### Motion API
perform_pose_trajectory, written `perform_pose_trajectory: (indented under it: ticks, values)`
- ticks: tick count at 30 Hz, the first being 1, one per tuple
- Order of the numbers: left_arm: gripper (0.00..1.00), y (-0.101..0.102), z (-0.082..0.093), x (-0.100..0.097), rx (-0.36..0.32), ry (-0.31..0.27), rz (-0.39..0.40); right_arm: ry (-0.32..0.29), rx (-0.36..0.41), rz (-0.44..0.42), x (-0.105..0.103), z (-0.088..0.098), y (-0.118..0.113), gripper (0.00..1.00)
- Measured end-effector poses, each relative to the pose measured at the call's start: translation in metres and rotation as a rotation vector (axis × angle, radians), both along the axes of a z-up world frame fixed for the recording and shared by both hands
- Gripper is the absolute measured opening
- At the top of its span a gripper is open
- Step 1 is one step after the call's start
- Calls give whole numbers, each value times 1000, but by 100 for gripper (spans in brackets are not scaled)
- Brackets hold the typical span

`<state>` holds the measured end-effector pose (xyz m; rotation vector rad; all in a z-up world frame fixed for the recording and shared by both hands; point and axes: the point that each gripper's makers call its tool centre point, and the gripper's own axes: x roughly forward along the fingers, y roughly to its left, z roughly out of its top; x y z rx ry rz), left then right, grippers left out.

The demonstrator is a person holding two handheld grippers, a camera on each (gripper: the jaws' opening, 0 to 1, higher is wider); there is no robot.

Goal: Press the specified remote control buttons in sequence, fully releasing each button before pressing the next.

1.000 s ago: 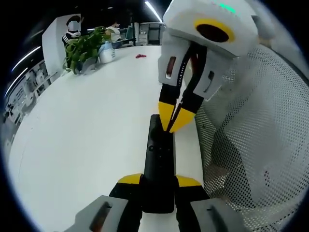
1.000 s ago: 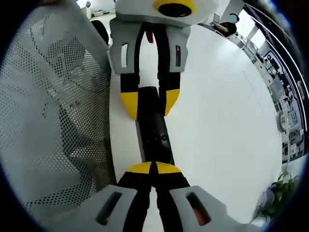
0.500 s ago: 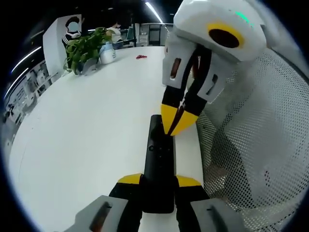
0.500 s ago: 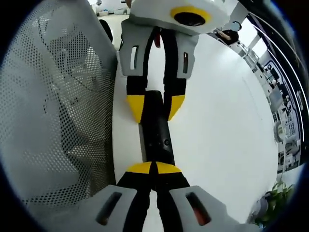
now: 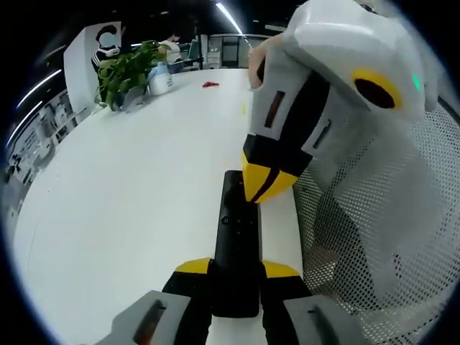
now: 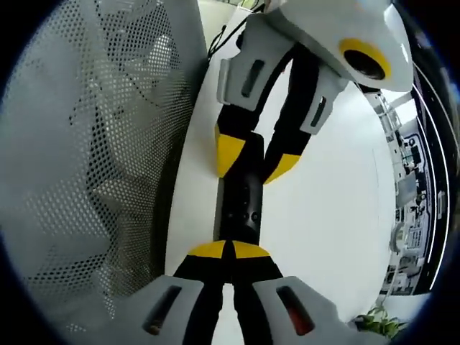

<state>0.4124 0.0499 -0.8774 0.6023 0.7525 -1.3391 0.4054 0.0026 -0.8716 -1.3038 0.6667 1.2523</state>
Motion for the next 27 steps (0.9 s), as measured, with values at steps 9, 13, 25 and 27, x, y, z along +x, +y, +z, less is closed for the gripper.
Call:
perform_pose_trajectory:
  ticks: [9,13,25,27]
  values:
    - [25,0,1,-1,-4,0,2,130,170,-212,3,2,-1,0]
    - [25,0,0,-1,-3,-1,2,146,184,-228,3,3,1,0]
    - [25,-1,1,-1,1,-2,-3,129,100,-135,3,1,5,0]
    - [25,-2,1,-1,2,-3,-4,122,66,-101,2,0,5,0]
